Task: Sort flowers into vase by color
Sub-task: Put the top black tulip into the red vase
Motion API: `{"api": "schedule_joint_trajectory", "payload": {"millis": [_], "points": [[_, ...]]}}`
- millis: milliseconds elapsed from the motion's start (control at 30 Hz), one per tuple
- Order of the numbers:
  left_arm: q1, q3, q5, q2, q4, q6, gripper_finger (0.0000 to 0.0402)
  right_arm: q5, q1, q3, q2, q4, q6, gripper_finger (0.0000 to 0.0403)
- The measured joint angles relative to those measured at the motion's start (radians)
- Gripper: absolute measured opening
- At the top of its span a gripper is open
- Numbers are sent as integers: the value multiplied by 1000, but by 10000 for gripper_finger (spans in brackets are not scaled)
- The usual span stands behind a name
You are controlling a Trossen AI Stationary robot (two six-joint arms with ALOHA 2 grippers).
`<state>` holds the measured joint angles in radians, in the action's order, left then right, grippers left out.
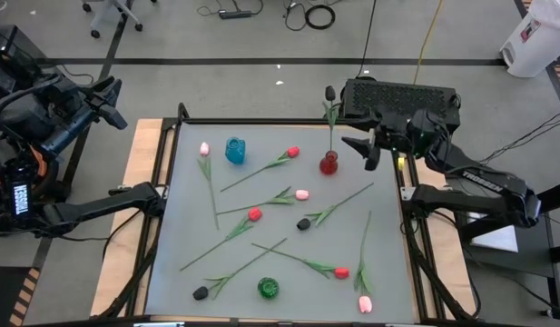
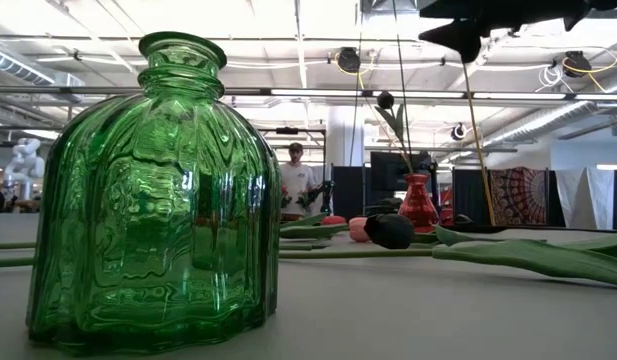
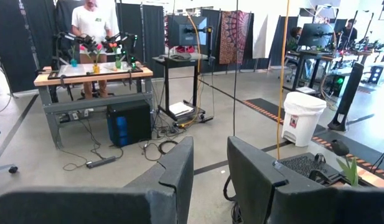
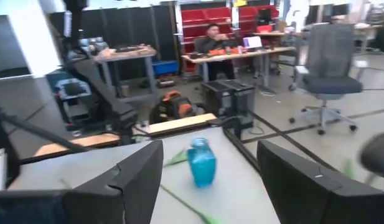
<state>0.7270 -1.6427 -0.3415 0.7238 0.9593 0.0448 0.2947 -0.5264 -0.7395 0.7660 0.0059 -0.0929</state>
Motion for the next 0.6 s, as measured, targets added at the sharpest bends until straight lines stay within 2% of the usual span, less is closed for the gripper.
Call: {"api": "schedule_joint_trajectory", "payload": {"millis": [367,600], "points": [[0,0,0,0,0,0,105,1,148,-25,97,-4,7,251],[0,0,0,0,0,0,105,108,226,-92,185,-79,147,251]]}}
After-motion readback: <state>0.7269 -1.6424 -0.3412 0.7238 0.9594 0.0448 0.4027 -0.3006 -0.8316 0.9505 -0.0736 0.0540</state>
